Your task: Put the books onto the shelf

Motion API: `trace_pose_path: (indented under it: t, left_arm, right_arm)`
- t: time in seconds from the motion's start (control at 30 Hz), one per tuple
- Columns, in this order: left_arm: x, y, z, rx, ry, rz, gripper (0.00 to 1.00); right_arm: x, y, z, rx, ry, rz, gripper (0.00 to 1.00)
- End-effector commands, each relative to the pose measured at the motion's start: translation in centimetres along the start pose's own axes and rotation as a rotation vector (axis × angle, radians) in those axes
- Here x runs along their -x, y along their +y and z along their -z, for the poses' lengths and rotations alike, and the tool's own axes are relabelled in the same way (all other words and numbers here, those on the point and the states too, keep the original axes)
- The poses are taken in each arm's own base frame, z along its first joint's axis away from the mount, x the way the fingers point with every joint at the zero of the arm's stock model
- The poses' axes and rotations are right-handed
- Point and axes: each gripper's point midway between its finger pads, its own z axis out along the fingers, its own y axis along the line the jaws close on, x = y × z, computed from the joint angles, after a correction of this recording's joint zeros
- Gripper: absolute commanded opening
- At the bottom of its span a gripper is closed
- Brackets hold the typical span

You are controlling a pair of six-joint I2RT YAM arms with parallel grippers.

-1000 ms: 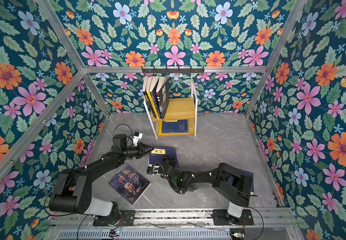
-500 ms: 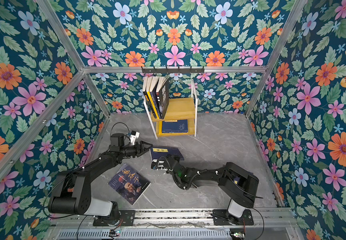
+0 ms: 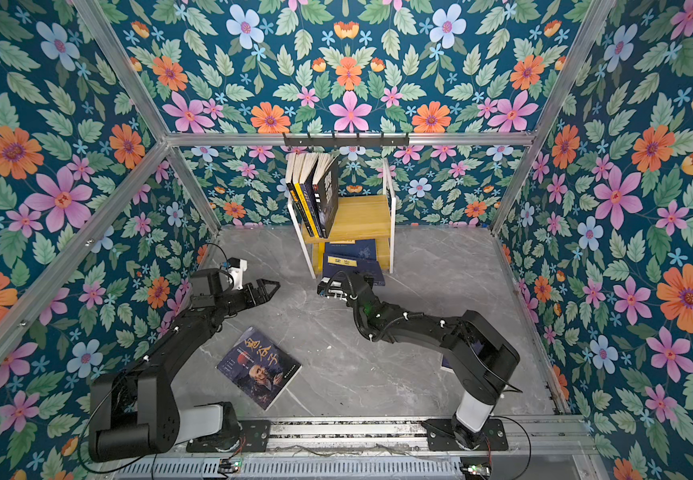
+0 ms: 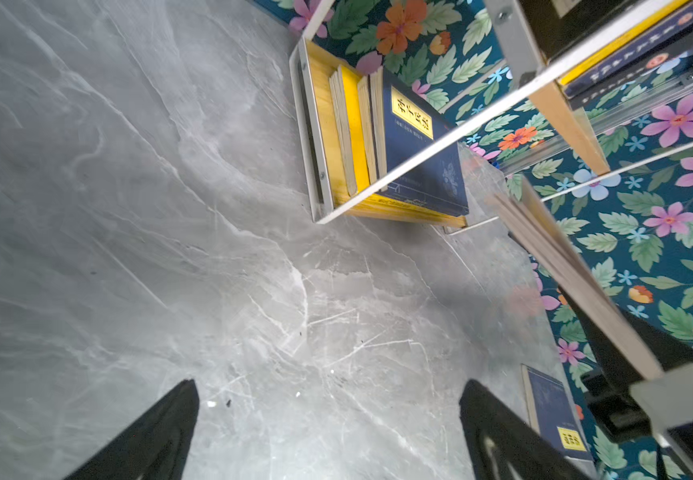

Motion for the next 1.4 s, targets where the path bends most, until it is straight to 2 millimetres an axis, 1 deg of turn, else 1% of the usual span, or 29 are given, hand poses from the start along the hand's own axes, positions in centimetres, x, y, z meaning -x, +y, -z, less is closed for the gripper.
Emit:
trace_pose_path:
  t: [0.0,0.07,0.2,0.3,0.43,0.5,0.6,0.7,0.73,0.77,0.83,0.93,1.0,1.13,1.27,1.37]
  left_arm:
    - [0.8,0.2,0.8,0.023,-0.013,-0.066,1.00]
    - [1.1,0.8,1.2,0.043,-0.026,-0.057,1.00]
    - [1.8,1.5,1.9,0.084,-0.041,-0.078,1.00]
    - [2.1,1.6,2.2,0.094,-0.045,-0.086,1.00]
    - [2.2,1.4,2.1,0.079,-0.041,-0.086,1.00]
    - [2.1,1.4,2.1,0.078,-0.034,-0.084,1.00]
    - [2.0,1.5,2.0,0.077,-0.034,-0.089,1.00]
    - [2.2,1.2,2.1,0.071,-0.034,-0.092,1.00]
    - [2.1,1.3,2.1,0.073,-0.032,-0.092,1.00]
    - [2.2,1.4,2.1,0.077,-0.034,-0.094,1.00]
    - [2.2,1.3,2.2,0.076,-0.038,-0.096,1.00]
    - [2.2,1.2,2.2,0.072,-0.035,-0.095,1.00]
    - [2.1,1.4,2.2,0.077,-0.038,-0.094,1.00]
    - [2.3,1.2,2.4,0.073,-0.042,-0.088,1.00]
    - [2.4,1.4,2.5,0.082,-0.050,-0.093,1.00]
    - [2.4,1.3,2.6,0.079,-0.047,-0.097,1.00]
  right_arm:
    - [0.1,-1.2,-1.5,-0.008,0.006,0.021,0.00]
    - [-0.3,-1.6,-2.8,-0.014,0.021,0.021,0.00]
    - [-0.1,-3.0,-5.2,-0.060,0.031,0.026,0.00]
    - [-0.3,-2.6,-6.7,-0.045,0.036,0.023,0.00]
    - [-1.3,-1.3,-8.9,-0.018,0.062,0.037,0.00]
    - [-1.7,-0.5,-9.4,0.010,0.065,0.037,0.00]
    - [-1.9,0.9,-9.8,0.057,0.074,0.059,0.00]
    - [-2.0,2.6,-9.4,0.154,0.076,0.050,0.00]
    - [-1.9,3.0,-9.2,0.186,0.070,0.036,0.02]
    - [-1.9,3.5,-9.0,0.214,0.063,0.028,0.07]
    - [-1.8,4.0,-8.8,0.254,0.051,0.031,0.21]
    - [-1.5,4.6,-8.6,0.303,0.029,0.016,0.39]
    - [-1.4,5.2,-8.3,0.353,0.018,0.004,0.47]
    - [-1.4,6.0,-8.1,0.431,0.023,-0.023,0.50]
    - [-1.3,6.3,-8.2,0.475,0.016,-0.040,0.52]
    - [-1.4,5.8,-8.7,0.480,0.018,-0.042,0.53]
